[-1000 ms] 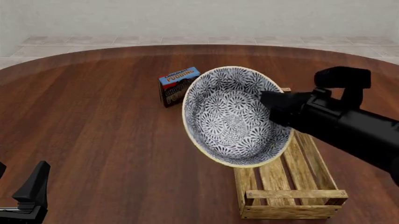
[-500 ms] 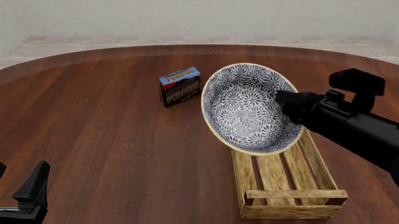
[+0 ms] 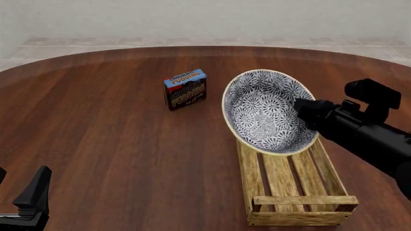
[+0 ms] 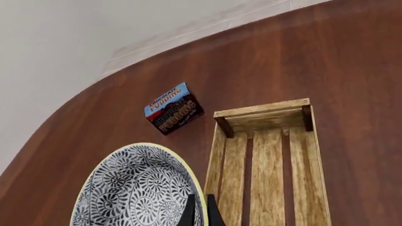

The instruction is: Pick up the bowl on the left and put it in the tray.

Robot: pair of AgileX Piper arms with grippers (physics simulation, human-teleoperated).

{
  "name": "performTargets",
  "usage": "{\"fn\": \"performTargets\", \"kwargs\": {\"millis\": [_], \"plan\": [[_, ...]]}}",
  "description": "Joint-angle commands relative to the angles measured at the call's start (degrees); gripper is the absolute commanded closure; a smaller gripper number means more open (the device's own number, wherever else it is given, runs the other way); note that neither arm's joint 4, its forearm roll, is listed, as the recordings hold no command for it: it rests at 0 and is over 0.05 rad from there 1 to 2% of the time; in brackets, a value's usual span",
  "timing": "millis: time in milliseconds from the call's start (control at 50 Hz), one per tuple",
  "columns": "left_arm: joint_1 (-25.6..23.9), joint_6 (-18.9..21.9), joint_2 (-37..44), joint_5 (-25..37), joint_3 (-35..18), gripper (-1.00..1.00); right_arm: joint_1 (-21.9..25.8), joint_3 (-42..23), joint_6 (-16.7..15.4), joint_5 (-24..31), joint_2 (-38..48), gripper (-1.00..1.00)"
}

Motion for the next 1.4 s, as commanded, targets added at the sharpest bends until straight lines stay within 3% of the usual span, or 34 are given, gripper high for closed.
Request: {"fn": "performTargets", "kwargs": {"millis": [20, 300, 320, 360, 720, 1400], "plan": [[0.0, 0.0, 0.0, 0.0, 0.0, -1.00, -3.0, 1.5, 1.2, -2.5, 1.4, 1.00], [0.0, 0.0, 0.0, 0.0, 0.0, -1.00, -6.5, 3.0, 2.3, -5.0, 3.1, 1.00], [0.0, 0.0, 0.0, 0.0, 0.0, -1.00, -9.6, 2.1, 1.1, -4.4, 5.7, 1.00], [0.0, 0.0, 0.0, 0.0, 0.0, -1.00, -7.0, 3.4, 2.6, -6.2, 3.9, 1.00], [0.0, 0.0, 0.0, 0.0, 0.0, -1.00, -12.1, 6.8, 3.7, -12.7, 10.0, 1.00], [0.0, 0.0, 0.0, 0.0, 0.0, -1.00, -12.5, 9.0, 5.6, -22.5, 21.0, 1.00]]}}
